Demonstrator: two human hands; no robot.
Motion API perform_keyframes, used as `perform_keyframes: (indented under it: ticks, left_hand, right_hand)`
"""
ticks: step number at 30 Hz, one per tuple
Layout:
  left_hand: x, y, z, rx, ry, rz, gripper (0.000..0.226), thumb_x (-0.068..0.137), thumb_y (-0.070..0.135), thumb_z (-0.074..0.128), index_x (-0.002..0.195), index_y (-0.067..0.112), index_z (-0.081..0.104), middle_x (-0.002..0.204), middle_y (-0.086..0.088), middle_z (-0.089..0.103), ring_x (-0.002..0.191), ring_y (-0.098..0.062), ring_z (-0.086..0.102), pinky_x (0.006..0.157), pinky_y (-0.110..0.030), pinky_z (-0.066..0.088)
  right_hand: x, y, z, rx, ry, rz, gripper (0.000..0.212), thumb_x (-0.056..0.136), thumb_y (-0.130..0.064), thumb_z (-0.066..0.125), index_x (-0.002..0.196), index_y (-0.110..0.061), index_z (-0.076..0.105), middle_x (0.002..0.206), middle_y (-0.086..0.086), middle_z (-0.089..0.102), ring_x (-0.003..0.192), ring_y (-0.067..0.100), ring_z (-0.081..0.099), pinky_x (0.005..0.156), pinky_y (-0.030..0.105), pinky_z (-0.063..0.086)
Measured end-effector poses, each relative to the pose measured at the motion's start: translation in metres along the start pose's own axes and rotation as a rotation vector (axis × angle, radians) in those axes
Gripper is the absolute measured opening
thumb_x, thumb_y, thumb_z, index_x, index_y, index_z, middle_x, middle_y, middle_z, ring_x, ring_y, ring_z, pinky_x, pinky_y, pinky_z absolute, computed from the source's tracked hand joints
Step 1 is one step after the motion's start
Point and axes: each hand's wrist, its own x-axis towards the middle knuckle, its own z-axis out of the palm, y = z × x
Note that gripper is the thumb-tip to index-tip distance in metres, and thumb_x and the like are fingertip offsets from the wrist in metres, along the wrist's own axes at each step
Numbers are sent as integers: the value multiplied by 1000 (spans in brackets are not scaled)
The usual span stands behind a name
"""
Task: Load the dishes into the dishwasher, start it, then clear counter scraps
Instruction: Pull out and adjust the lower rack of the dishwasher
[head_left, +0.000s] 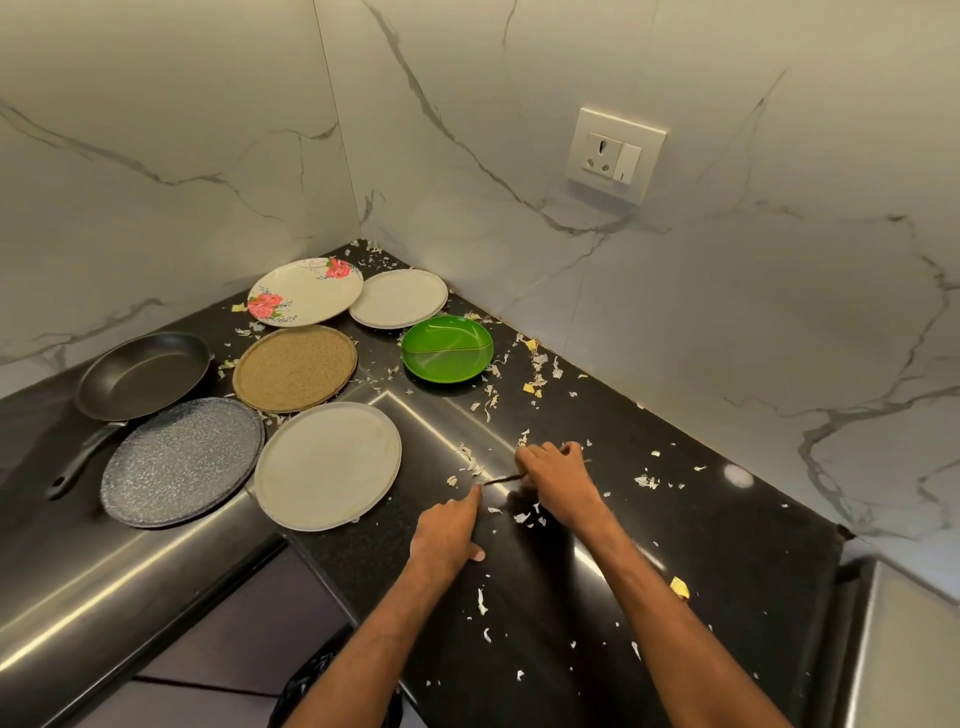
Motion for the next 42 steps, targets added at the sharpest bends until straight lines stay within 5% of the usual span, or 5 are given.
perform_keyframes:
  ticks: [10,19,29,35,42]
  left_hand:
    - [-20,-13,6,-178,125,75,99,89,31,69,158,23,-1,142,-6,53,128,-23,53,103,-43,45]
    - [-67,-31,19,-404,232,253,68,95,35,62,154,26,29,145,4,51,132,-15,49,106,-36,41]
    - [-144,-47,34,-433,394,618,23,97,26,59,118,26,70,105,7,72,95,-9,66,82,-28,51]
    - [-201,-65,66,-537,38,782,23,99,41,49,85,37,67,71,10,68,64,-9,61,64,-37,51]
    - [-280,-37,128,-797,-254,668,25,99,21,59,84,5,71,61,2,59,50,-4,46,54,-22,40]
  right_hand:
    - [-51,-53,1,664,522,294,20,86,-7,72,103,-16,66,97,-4,70,88,9,65,76,30,55]
    - [-95,-109,5,1080,715,706,18,89,-10,72,101,-16,60,92,-3,70,88,11,71,80,34,61]
    - [-182,-210,-18,1866,1118,925,28,91,4,61,114,-5,50,100,20,72,93,35,71,71,39,61]
    - [-274,-269,-14,1775,1266,1050,10,93,-9,65,101,-5,65,96,18,73,91,29,72,73,35,61]
    - [-403,-319,-6,1659,1414,1452,18,97,-13,62,82,-3,67,61,9,70,50,16,68,51,28,59]
